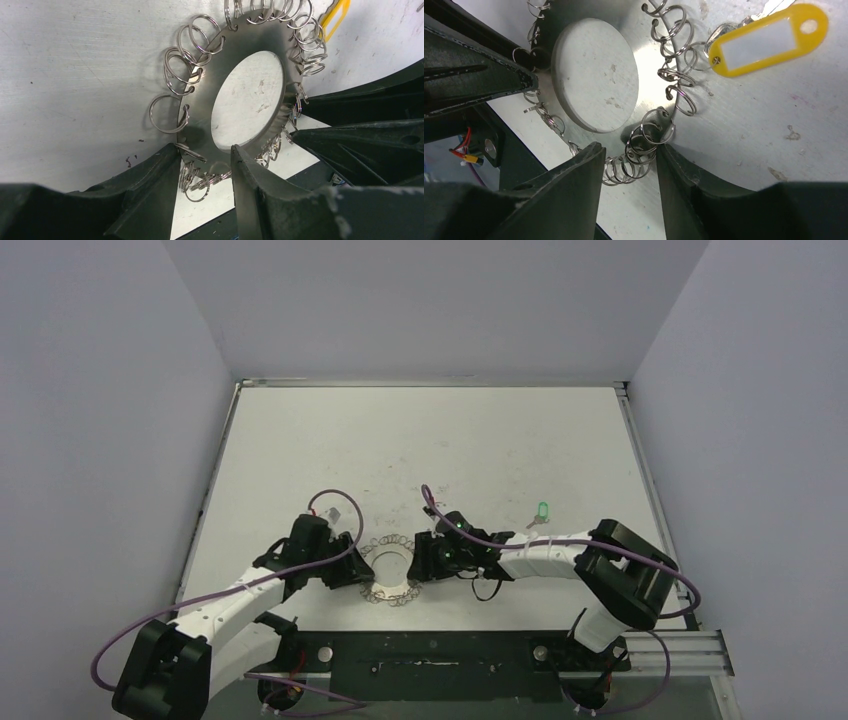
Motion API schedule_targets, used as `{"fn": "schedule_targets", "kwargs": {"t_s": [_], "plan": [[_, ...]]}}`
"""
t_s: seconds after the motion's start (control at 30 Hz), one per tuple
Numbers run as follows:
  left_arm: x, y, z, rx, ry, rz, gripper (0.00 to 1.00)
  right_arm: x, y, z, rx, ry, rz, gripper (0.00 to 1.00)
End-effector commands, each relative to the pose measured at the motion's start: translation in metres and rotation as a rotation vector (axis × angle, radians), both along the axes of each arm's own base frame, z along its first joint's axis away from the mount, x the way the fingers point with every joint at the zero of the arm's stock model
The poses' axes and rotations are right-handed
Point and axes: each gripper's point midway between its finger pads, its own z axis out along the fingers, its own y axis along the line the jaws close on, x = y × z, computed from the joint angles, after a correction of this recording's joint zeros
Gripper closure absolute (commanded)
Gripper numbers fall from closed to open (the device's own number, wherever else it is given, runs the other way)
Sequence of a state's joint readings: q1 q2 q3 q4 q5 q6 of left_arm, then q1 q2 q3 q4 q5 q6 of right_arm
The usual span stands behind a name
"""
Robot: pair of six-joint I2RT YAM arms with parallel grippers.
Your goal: Put the keys on the keyring
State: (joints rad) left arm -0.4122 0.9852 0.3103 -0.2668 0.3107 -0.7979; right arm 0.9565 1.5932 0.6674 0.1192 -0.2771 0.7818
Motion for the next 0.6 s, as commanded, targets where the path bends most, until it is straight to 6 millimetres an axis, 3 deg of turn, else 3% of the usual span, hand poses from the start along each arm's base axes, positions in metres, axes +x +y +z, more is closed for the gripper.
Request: {"fn": "schedule_targets", "kwargs": {"t_s": [0.0, 0.1, 0.3, 0.4, 0.57], "plan": [[0.008, 0.004, 0.008, 0.032, -0.035, -0.002, 0.58, 0.012, 0.011, 0.021, 0.038, -0.070, -0.003, 0.51], [0.007, 0.008, 0.007, 0.051, -0.035, 0.012, 0.55, 0.011, -0.001, 0.022, -0.002, -0.090, -0.010, 0.38], [0.005, 0.012, 0.005, 0.064, -0.030, 0.022, 0.54, 0.005, -0.017, 0.018, -0.093, -0.107, -0.005, 0.36], [0.005, 0.011, 0.005, 0.065, -0.029, 0.021, 0.57, 0.003, -0.016, 0.012, -0.107, -0.098, 0.003, 0.41], [0.012, 0.006, 0.010, 0.046, -0.046, 0.012, 0.72, -0.012, 0.014, 0.014, 0.002, -0.069, 0.092, 0.58]]}}
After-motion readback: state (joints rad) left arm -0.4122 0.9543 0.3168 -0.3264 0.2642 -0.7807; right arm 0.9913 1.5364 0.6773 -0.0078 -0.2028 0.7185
